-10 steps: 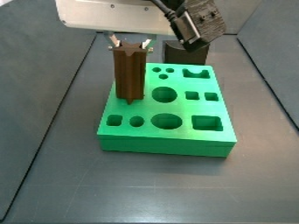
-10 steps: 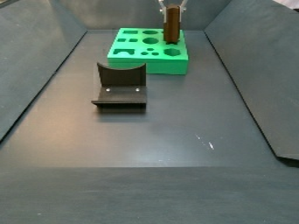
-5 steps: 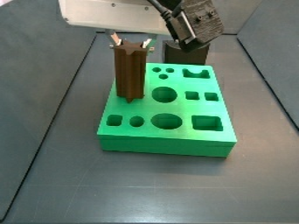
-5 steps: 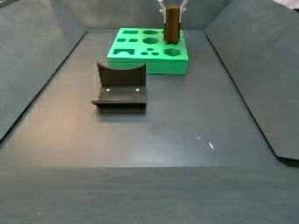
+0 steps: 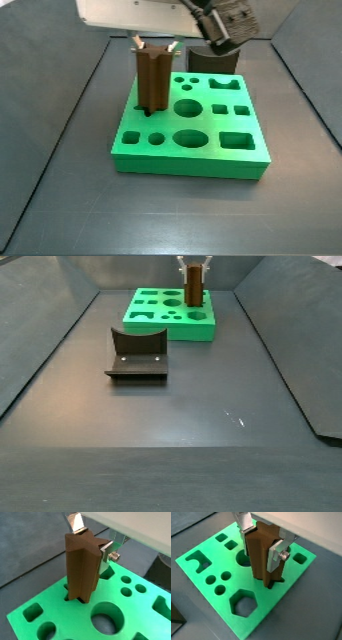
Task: Insert the star object.
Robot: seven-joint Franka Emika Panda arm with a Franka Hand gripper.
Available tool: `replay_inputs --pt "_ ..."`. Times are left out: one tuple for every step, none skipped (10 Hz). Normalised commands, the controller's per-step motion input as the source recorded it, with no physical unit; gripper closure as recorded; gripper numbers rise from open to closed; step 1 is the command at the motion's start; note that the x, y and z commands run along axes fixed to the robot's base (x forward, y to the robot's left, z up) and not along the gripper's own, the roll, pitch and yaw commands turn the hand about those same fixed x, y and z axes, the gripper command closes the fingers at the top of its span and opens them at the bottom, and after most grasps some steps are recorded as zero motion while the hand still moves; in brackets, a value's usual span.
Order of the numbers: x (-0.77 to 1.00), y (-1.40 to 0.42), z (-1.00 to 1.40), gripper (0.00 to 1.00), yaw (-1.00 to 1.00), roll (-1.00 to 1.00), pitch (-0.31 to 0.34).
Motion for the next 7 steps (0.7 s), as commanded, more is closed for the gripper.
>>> replay_inputs --pt "-0.10 0.00 -0.03 1.00 0.00 0.00 0.000" --pt "-0.07 0.00 -0.07 1.00 0.00 -0.02 0.000" --pt "0.00 -0.13 -0.27 1.00 0.00 0.00 0.000" --pt "0.11 -0.07 -0.48 1.00 0.00 0.00 0.000" --pt "0.00 0.00 -0.97 1.00 0.00 0.11 -0.104" --pt "0.00 0.00 -0.99 1.00 0.00 0.14 -0.083" --pt "0.00 0.00 -0.98 1.00 0.00 0.18 -0.066"
